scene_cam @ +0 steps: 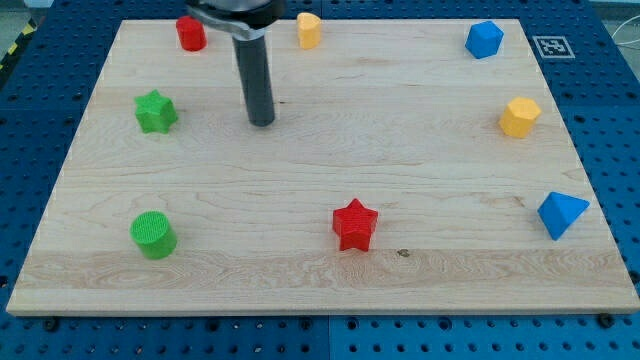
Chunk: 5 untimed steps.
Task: Move green star closer to the yellow hexagon
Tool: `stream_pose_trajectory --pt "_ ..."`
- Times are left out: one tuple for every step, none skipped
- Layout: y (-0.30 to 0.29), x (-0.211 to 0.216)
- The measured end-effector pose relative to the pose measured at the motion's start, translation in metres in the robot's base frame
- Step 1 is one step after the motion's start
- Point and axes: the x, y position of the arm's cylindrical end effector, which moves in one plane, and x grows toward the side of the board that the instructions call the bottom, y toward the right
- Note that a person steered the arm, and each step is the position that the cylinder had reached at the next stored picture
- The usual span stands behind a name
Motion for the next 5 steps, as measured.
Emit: stream_pose_trajectory --pt "0.015 -0.03" --pt "-0.016 -0.041" --pt "-0.058 -0.053" --pt "-0.098 -0.065" --pt "-0.137 -0.058"
